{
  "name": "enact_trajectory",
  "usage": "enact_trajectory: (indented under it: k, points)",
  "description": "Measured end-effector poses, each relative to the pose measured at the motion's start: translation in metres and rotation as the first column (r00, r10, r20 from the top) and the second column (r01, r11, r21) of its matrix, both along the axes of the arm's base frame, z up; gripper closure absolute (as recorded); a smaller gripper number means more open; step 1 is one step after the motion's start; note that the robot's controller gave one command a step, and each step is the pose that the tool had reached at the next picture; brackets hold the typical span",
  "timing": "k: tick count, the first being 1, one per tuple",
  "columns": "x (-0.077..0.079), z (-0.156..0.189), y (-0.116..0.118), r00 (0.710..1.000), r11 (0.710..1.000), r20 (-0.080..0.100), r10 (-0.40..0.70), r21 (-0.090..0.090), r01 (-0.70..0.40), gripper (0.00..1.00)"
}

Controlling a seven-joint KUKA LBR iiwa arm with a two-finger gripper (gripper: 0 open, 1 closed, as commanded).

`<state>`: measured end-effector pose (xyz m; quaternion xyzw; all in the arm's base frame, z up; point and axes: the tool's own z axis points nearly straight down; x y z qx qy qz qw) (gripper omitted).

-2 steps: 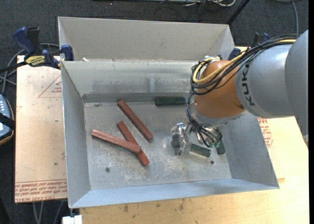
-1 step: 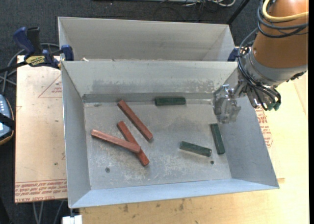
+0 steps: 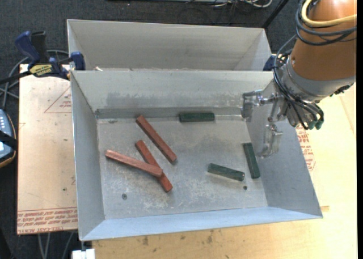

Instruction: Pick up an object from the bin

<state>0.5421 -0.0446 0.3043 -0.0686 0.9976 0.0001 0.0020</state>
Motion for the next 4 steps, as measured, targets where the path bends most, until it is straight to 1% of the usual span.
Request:
enact_trajectory:
  k: [1,2,3,4]
  points:
    - [-0.025,-0.153,0.022,0.992,0.992,-0.012,-0.126,0.001,0.126,0.0]
    - [0.018,-0.235,0.005,0.991,0.991,-0.006,-0.136,0.0,0.136,0.0]
    - [0.019,-0.231,0.005,0.991,0.991,-0.003,-0.134,0.001,0.134,1.0]
    - [0.012,-0.087,-0.001,0.94,0.94,0.004,0.341,-0.003,-0.341,1.0]
